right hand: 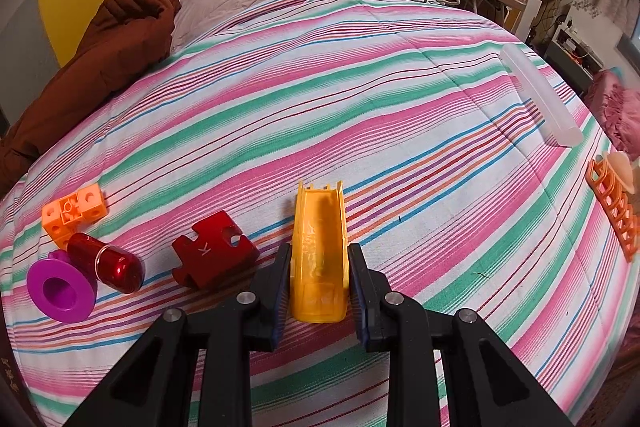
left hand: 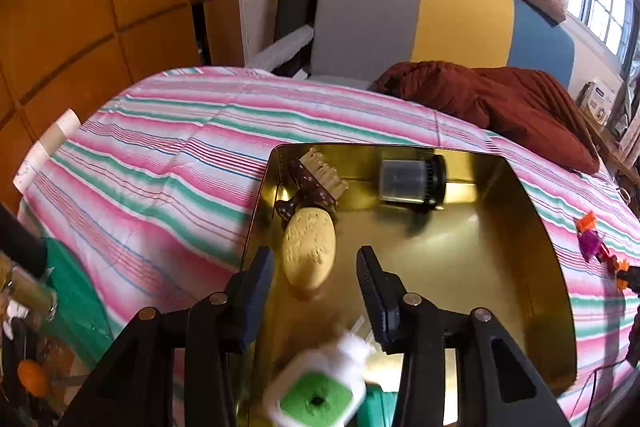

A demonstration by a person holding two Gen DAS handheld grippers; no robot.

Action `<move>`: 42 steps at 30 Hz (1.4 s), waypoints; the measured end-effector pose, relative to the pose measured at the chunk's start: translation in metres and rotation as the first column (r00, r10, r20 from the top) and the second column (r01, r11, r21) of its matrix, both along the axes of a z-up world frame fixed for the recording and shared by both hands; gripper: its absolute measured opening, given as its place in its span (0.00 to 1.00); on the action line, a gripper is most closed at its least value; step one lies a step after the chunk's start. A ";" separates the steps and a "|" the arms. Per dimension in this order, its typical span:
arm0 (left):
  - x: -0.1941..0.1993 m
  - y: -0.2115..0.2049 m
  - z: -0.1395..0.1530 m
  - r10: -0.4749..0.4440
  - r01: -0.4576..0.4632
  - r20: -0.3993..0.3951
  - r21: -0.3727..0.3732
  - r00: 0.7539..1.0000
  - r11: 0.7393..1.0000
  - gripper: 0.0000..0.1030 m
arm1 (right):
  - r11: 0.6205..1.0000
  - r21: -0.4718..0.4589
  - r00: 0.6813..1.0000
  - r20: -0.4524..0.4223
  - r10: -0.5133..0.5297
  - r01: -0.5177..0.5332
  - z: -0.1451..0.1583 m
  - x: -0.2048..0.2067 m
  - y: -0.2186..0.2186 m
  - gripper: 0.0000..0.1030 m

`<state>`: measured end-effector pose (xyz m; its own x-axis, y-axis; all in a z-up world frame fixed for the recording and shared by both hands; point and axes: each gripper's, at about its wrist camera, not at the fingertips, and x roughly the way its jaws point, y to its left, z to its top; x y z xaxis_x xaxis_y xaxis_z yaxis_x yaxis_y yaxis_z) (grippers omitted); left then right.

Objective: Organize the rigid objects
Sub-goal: 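Carry the yellow soap to the tray and release it with the left tool, then carry the yellow channel piece with the right tool and drop it in the tray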

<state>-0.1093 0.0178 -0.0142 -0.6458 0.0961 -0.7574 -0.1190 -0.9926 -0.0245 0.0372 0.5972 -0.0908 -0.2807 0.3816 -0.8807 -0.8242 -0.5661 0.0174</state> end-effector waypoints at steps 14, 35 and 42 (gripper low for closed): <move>0.060 0.005 0.013 -0.032 0.033 -0.068 0.011 0.997 0.999 0.42 | 0.998 0.000 0.998 0.036 0.057 -0.057 -0.001 -0.003 -0.017 0.26; 0.076 -0.014 0.010 -0.035 0.037 -0.075 0.037 0.997 0.999 0.42 | 0.922 -0.095 0.924 0.041 0.381 -0.376 0.005 -0.014 -0.138 0.26; 0.078 -0.026 0.007 -0.013 0.015 -0.066 0.036 0.998 0.999 0.42 | 0.875 -0.084 0.878 0.003 0.479 -0.477 0.008 -0.029 -0.182 0.26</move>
<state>-0.0308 -0.0077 -0.0076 -0.6922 0.1319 -0.7095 -0.1351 -0.9895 -0.0521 0.0083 0.4152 -0.0830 -0.3908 0.1357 -0.9104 -0.4545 -0.8885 0.0627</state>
